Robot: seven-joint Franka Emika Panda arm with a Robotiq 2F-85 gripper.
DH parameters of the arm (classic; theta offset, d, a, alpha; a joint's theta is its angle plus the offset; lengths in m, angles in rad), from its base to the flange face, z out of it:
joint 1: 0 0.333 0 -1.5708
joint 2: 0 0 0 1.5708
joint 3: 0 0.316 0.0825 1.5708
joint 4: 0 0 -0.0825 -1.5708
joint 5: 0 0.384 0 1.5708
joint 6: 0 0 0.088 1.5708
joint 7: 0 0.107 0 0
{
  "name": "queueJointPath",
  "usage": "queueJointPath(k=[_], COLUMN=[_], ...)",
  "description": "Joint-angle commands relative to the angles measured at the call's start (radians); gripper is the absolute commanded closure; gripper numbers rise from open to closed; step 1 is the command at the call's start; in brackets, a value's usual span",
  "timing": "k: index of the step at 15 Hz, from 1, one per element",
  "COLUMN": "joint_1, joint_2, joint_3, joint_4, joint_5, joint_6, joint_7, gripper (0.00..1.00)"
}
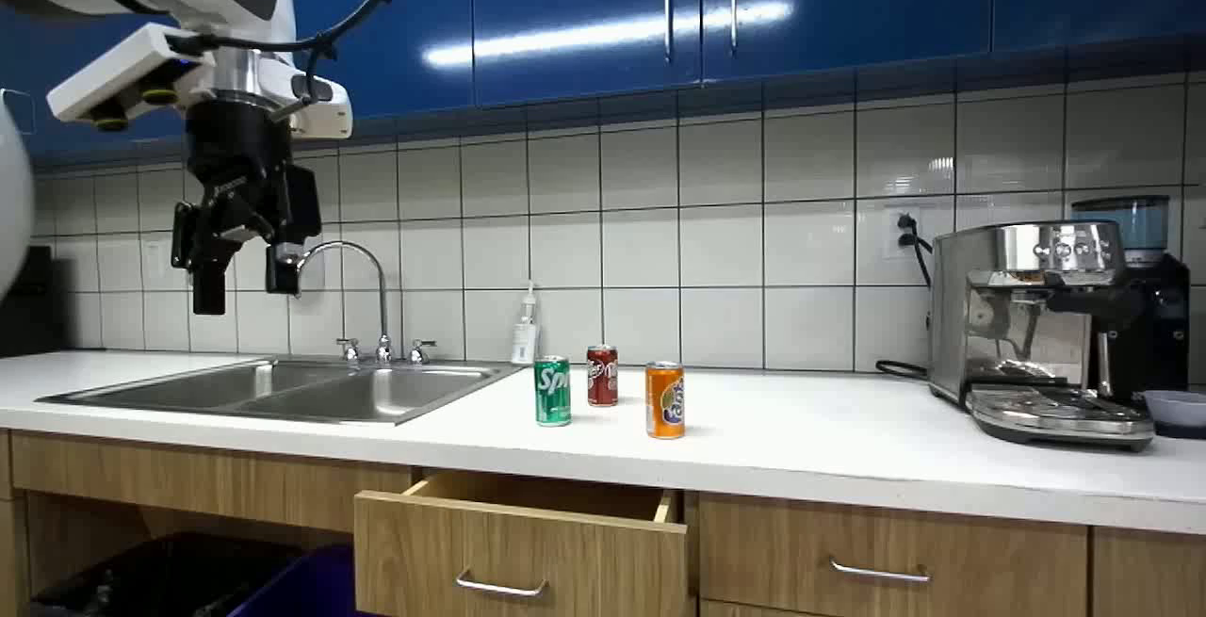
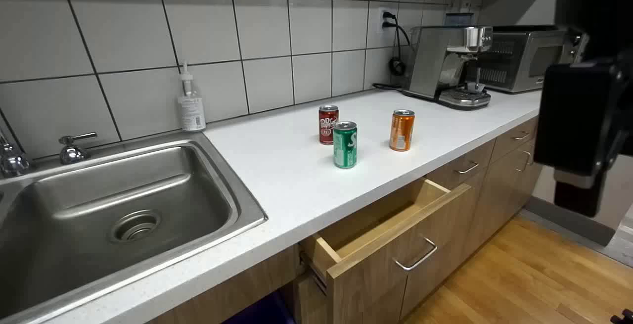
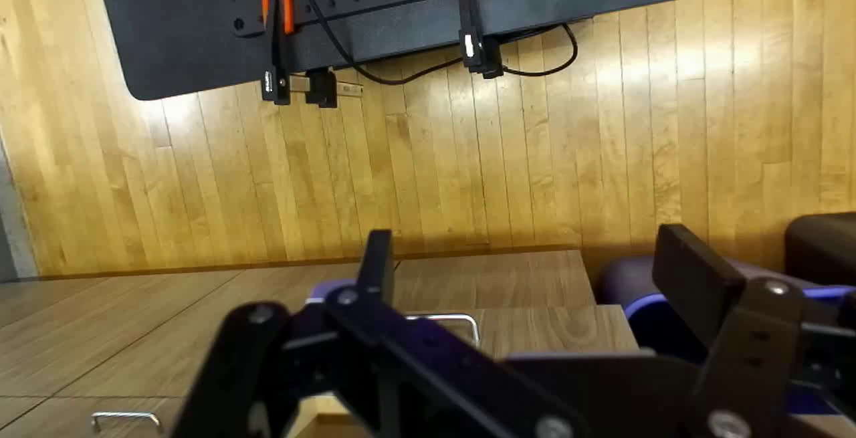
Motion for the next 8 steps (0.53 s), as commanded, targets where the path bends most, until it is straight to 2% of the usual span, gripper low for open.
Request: queueJointPath(k=[1, 8], joint_1=[0.017, -0.001], joint_2=[0.003, 0.061], joint_3=[-0.015, -0.03], joint_4=[0.001, -0.014], joint_5=[-0.008, -0.068], joint_6=[-0.001, 0.063], joint_7=[0.007, -0.002], gripper=[0.0, 0.0])
